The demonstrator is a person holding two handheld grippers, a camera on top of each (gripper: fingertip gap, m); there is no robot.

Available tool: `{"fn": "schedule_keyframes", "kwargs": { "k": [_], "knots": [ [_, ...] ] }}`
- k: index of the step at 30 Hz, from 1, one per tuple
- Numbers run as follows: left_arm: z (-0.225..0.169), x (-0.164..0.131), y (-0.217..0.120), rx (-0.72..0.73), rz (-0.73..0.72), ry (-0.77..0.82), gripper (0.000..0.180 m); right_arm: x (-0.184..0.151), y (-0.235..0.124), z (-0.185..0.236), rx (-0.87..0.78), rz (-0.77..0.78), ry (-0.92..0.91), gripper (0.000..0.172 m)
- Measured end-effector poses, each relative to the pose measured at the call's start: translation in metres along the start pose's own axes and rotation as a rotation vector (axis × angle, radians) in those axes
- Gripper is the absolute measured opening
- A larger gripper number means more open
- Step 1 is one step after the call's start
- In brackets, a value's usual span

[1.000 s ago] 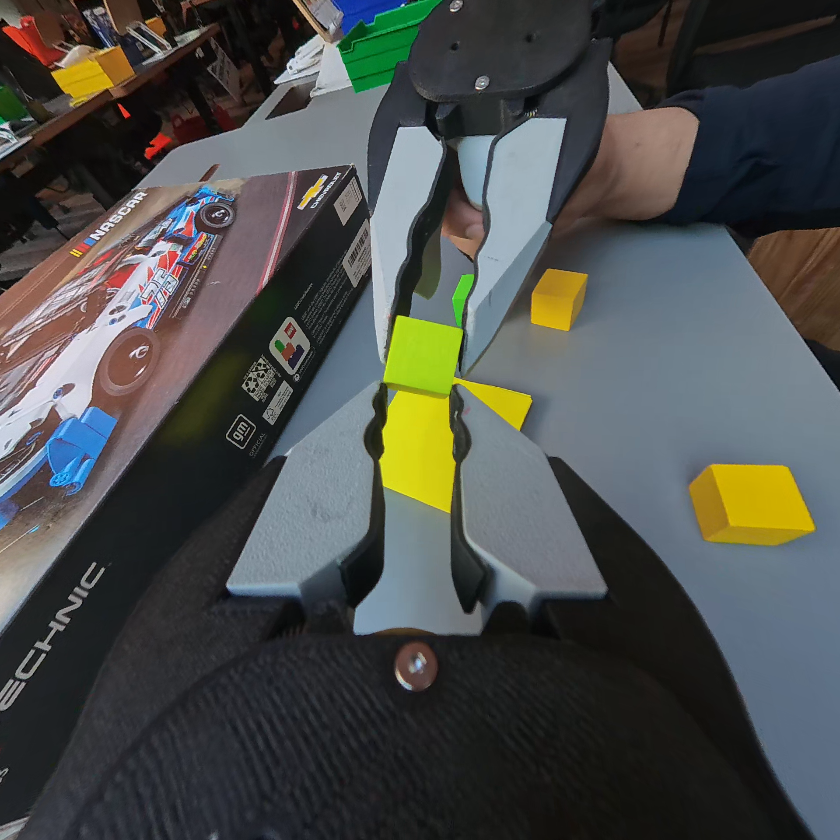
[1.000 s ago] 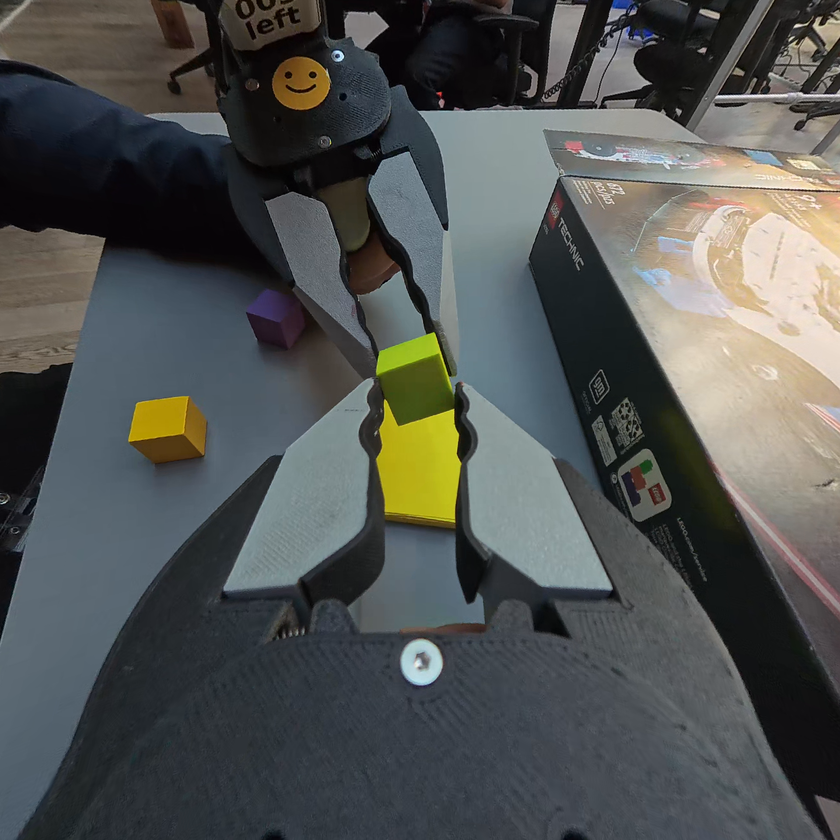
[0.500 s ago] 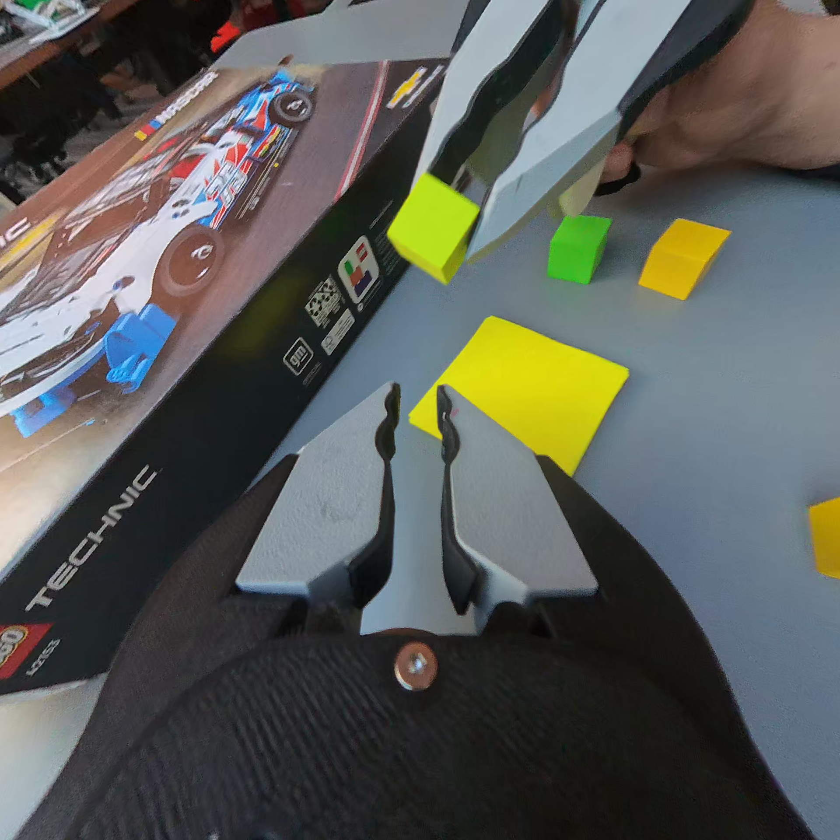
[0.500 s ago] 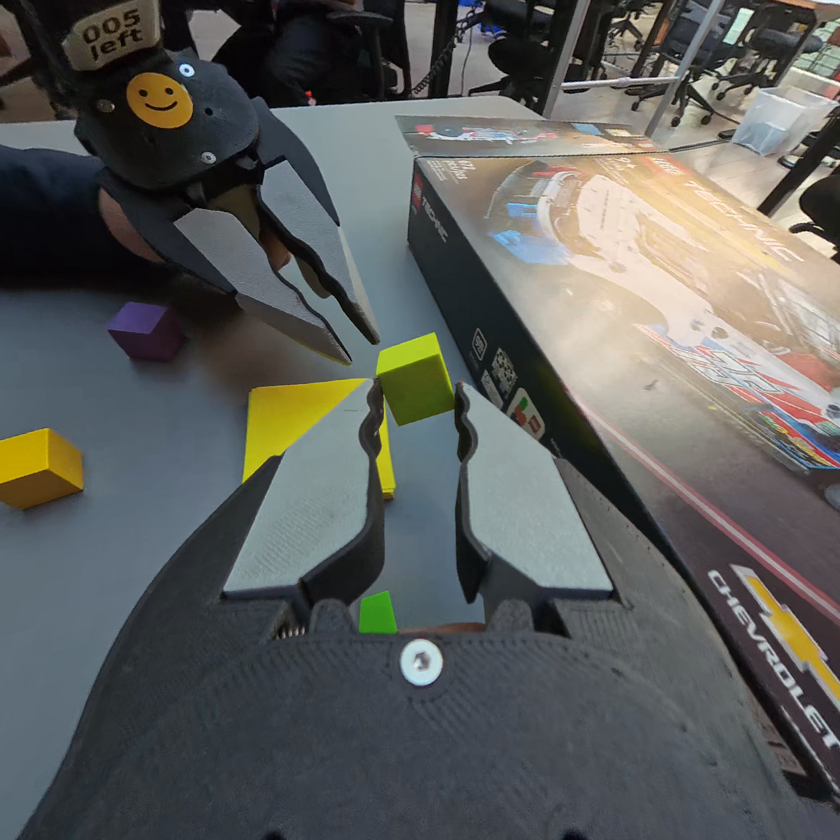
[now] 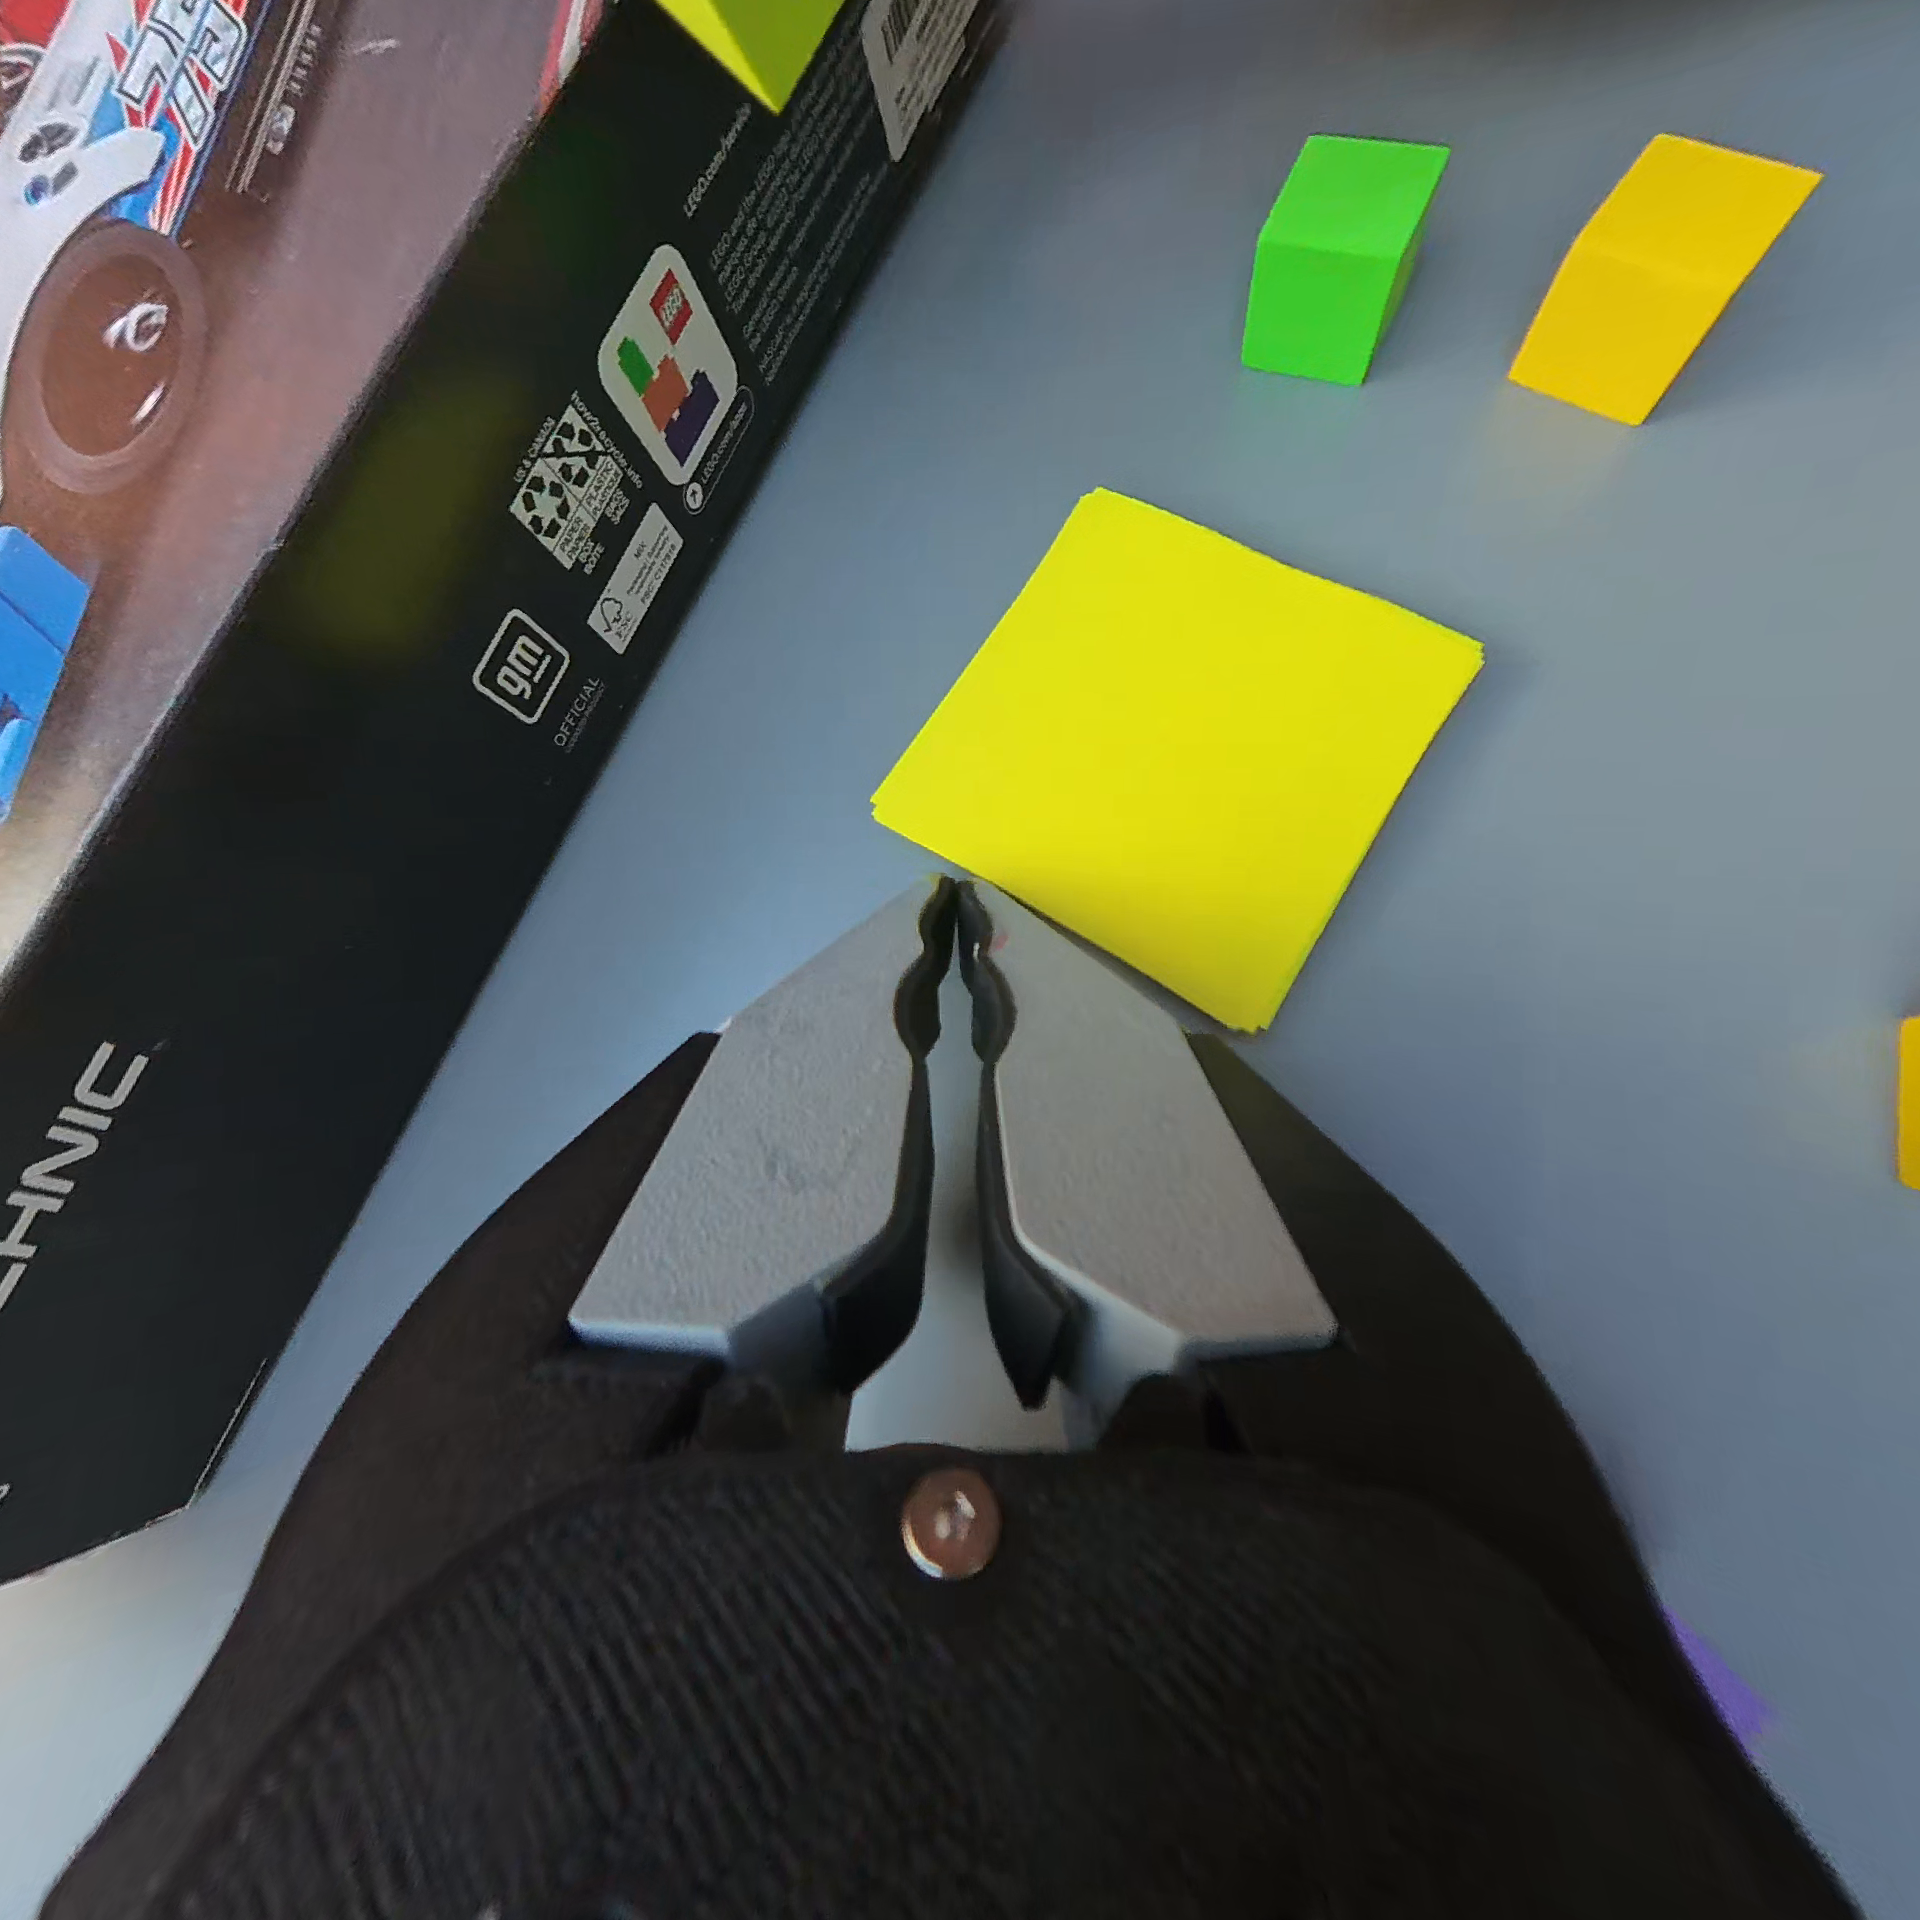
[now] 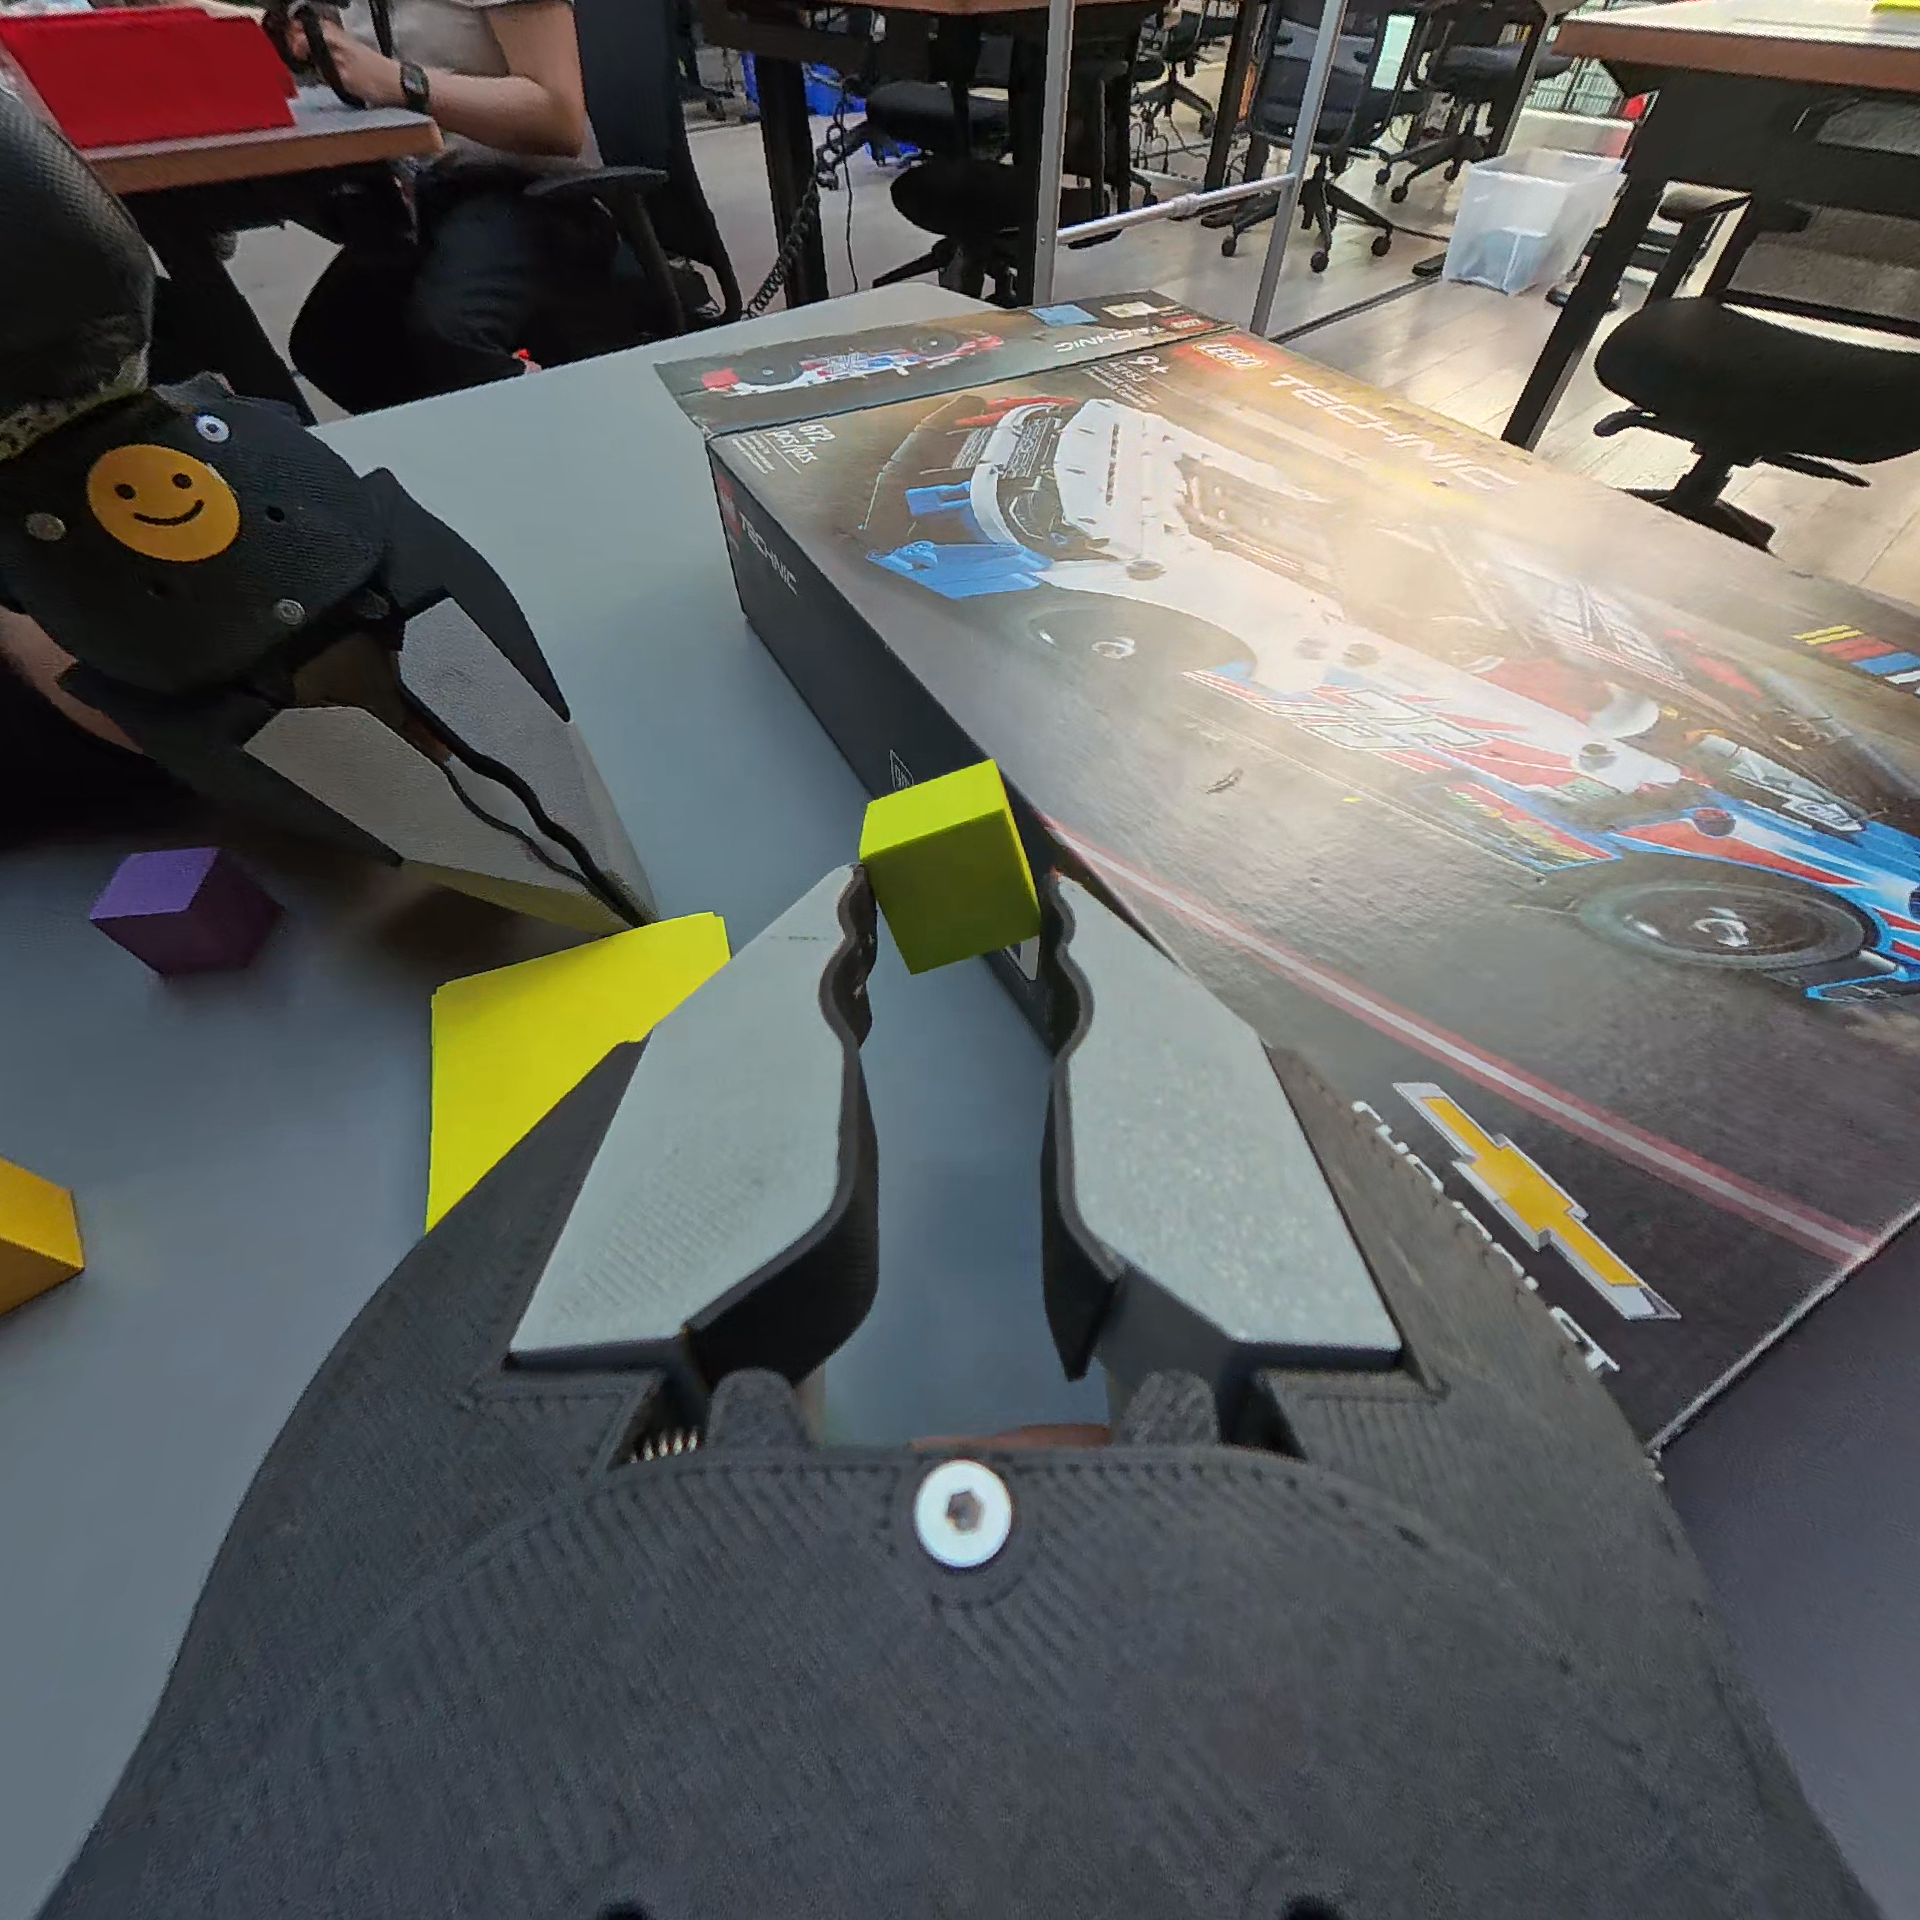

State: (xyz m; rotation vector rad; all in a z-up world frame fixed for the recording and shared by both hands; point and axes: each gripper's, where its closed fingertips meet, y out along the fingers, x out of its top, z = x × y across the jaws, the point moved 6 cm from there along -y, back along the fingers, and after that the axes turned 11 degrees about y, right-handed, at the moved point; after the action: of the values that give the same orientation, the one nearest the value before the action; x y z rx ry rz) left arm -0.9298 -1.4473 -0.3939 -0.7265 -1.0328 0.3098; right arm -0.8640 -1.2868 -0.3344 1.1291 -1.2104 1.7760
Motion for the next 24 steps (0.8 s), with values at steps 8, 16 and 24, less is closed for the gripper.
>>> {"fn": "schedule_keyframes", "kwargs": {
  "k": [8, 16, 24],
  "knots": [
    [-0.016, 0.003, -0.004, -0.197, -0.056, -0.050, 0.000, -0.002, 0.001, -0.001, -0.018, 0.012, -0.011, 0.029],
    [-0.015, 0.003, -0.004, -0.204, -0.057, -0.060, 0.000, 0.000, -0.002, -0.003, -0.022, -0.005, 0.009, 0.029],
    [-0.015, 0.003, -0.004, -0.206, -0.057, -0.063, 0.000, 0.000, -0.002, -0.002, -0.020, -0.005, 0.004, 0.029]
  ]
}}
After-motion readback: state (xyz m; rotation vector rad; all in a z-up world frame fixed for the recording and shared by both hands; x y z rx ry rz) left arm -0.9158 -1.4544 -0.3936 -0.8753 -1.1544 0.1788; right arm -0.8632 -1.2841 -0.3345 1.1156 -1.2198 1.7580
